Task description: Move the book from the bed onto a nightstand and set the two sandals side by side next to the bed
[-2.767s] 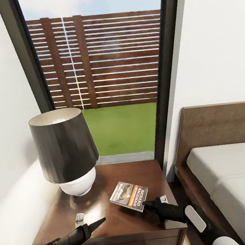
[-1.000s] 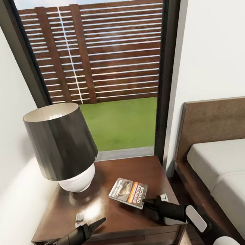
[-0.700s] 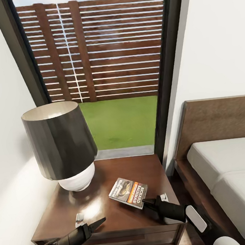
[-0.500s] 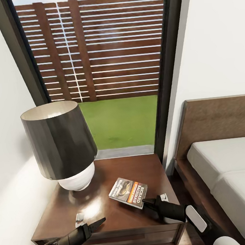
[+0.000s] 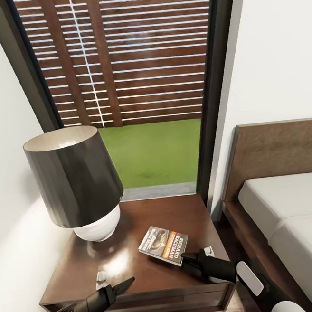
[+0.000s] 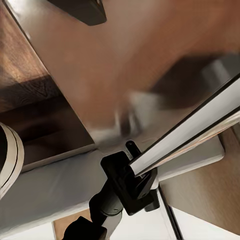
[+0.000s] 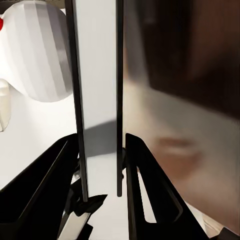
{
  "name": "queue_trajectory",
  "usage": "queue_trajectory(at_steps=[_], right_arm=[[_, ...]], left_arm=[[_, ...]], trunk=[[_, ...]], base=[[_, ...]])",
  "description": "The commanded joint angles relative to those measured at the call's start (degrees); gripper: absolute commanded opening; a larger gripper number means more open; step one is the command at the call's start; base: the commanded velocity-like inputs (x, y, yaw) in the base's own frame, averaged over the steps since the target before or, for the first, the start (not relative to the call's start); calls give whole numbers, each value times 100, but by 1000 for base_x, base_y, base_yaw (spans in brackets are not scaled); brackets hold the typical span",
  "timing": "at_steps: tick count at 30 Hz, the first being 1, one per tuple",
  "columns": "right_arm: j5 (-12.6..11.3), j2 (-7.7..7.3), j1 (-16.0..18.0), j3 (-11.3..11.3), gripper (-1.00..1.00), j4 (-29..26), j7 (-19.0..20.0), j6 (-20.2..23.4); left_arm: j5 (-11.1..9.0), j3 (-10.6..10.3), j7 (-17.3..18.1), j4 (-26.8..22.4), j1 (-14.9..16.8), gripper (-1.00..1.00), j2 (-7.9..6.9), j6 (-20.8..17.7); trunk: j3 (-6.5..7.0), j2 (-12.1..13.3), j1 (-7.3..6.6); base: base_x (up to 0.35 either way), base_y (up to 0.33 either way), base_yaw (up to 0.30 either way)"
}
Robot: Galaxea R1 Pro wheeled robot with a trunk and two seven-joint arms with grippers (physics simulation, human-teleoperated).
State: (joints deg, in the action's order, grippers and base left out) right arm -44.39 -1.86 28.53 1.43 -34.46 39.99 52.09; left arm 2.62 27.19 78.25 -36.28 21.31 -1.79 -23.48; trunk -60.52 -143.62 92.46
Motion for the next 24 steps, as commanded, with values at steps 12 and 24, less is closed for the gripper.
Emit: queue_trajectory(at_steps=[12, 24], right_arm=[[18, 2, -1, 15, -100, 1, 18, 24], [18, 2, 0, 15, -100, 1, 18, 23]], left_arm=[[28, 19, 24, -2, 4, 100, 3, -60], [28, 23, 24, -2, 4, 100, 4, -60]], trunk=[[-27, -3, 1], [-116, -9, 12]], base=[[0, 0, 0], [0, 0, 0]])
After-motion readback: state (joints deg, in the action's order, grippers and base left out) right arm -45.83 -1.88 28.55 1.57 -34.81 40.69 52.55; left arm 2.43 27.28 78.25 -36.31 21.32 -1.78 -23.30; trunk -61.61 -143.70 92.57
